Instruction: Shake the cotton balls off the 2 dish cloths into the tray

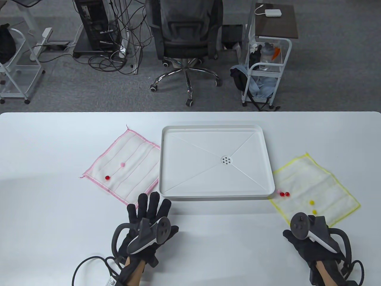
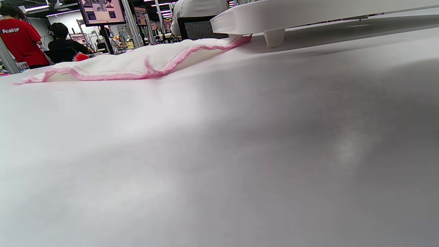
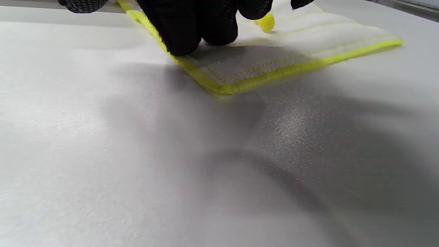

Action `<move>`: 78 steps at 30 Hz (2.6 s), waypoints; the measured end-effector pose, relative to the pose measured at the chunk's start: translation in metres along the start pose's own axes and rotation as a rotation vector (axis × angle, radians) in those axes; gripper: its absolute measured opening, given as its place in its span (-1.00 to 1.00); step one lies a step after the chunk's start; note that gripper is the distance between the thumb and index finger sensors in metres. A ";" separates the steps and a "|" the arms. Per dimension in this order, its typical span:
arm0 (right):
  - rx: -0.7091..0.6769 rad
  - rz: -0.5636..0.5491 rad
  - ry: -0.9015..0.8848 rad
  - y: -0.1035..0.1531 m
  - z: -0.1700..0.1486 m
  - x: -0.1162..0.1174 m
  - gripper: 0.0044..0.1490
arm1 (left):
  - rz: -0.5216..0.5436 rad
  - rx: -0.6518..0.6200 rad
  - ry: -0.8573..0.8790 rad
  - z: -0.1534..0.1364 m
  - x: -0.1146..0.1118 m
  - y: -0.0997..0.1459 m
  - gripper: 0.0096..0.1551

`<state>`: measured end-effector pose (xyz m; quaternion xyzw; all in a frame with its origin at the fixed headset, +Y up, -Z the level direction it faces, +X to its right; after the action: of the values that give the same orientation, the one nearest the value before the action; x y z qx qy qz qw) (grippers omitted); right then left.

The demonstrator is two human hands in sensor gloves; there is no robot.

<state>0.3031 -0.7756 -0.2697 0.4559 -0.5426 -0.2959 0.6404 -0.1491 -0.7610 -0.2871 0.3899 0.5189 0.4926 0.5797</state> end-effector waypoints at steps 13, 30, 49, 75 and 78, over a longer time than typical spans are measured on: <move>-0.144 -0.018 0.019 0.006 0.025 -0.003 -0.21 | 0.001 -0.001 0.001 0.000 0.000 0.000 0.00; -0.390 0.007 0.034 0.014 0.073 -0.007 -0.24 | -0.002 -0.006 0.016 -0.003 -0.001 0.000 0.00; -0.507 0.112 0.172 0.018 0.128 -0.011 -0.16 | -0.048 -0.009 0.011 -0.003 -0.006 -0.003 0.00; -0.589 0.131 0.307 0.016 0.205 -0.034 -0.13 | -0.061 -0.004 0.013 -0.004 -0.007 -0.004 0.01; -0.595 0.125 0.322 0.015 0.214 -0.036 -0.12 | -0.064 -0.002 0.013 -0.005 -0.007 -0.004 0.01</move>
<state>0.0862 -0.7943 -0.2725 0.2558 -0.3513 -0.3254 0.8398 -0.1530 -0.7691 -0.2902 0.3692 0.5347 0.4768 0.5920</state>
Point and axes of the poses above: the tracker on the back of each hand, its own z axis roughly to the thumb side, its own y axis roughly from the fingertips to the wrist, x = y × z, the point moved 5 cm from there along -y, roughly from the wrist to the fingertips, and after that the axes turned 11 degrees about y, right-handed, at the moved point
